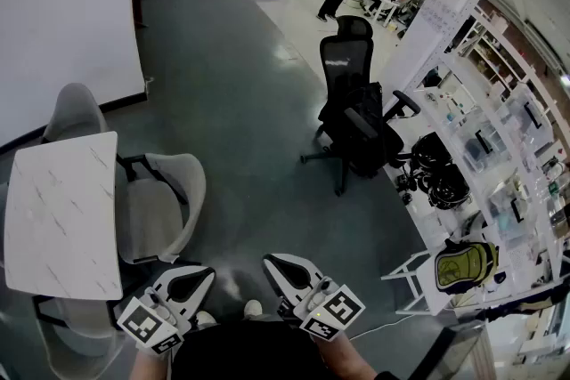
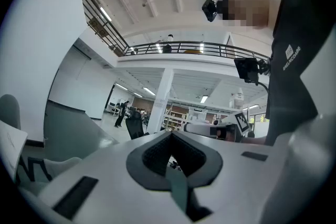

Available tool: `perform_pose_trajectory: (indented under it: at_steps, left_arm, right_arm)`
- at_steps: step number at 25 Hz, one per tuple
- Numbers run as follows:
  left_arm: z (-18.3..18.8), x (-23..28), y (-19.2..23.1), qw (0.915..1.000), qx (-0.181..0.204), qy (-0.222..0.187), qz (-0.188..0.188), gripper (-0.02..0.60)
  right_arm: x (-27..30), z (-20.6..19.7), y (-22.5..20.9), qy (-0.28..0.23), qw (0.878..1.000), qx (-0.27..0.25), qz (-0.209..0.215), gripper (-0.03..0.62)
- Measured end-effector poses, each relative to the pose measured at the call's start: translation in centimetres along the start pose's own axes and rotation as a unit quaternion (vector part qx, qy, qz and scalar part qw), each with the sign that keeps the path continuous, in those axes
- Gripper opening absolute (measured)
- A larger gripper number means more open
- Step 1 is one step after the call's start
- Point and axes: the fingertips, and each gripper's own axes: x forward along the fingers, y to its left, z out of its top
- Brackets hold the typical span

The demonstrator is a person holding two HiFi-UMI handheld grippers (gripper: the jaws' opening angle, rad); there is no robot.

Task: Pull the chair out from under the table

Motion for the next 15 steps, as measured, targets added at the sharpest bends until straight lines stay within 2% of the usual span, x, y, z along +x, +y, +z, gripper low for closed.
perform_pose_trajectory:
  at_steps: [4,11,15]
  left_arm:
    - [-0.1,0.7,0.5,0.9999,0.005,0.003,0.01,0.005]
    - [-0.6,1.8,0.9,0.9997,-0.012,0.002,0.023,0.005]
    - [-1.1,3.0,0.9,0.9996,-0.013,0.008,0.023,0.005]
  right_arm:
    - [-0.2,-0.1,-0.7,0.002,1.0,0.003,0.002,0.012]
    - [-0.8,0.0,-2.3,0.004,1.0,0.009,-0.004,0.012]
    - [-1.3,-0.1,-3.9,-0.002,0.999,0.029,-0.013,0.012]
